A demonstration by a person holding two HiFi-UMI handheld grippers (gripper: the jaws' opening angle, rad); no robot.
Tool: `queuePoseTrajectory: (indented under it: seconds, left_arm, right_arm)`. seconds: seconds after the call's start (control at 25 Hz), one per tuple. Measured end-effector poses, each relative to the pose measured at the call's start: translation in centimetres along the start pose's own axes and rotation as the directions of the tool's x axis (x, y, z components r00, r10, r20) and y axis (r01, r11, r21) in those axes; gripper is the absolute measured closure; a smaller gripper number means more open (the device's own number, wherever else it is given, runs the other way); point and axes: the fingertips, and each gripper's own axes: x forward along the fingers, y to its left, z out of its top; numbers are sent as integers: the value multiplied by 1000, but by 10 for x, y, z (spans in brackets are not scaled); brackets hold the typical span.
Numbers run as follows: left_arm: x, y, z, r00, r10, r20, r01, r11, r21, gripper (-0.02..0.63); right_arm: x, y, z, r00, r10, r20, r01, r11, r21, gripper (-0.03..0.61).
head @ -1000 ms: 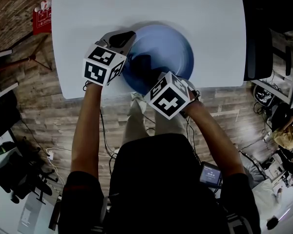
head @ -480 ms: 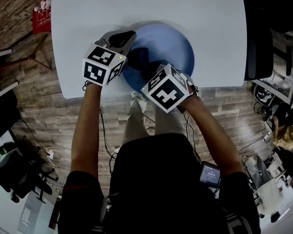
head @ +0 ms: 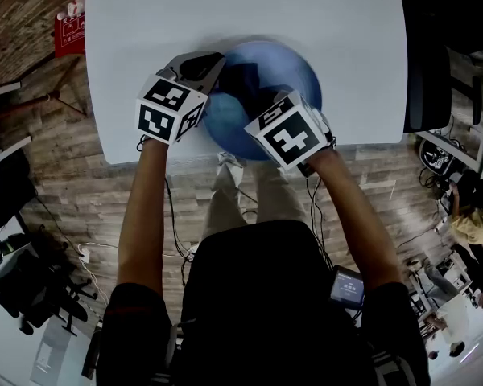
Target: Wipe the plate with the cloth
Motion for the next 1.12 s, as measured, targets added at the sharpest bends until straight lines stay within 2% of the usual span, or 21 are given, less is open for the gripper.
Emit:
queuePoseTrajectory:
  seconds: [0.6, 0.8, 1.12]
  left_arm:
    - [0, 1, 0, 1000, -10, 1, 10, 1000, -6, 584]
    - [0, 2, -2, 1000, -6, -4, 6, 1000, -9, 584]
    - [2, 1, -2, 1000, -19, 11, 20, 996, -82, 584]
  right_arm:
    - [-7, -19, -2, 999, -35, 15, 34, 998, 56, 518]
    - [-3, -17, -3, 999, -44, 6, 44, 998, 38, 518]
    - [-3, -20, -7, 999, -46, -1, 46, 997, 66, 518]
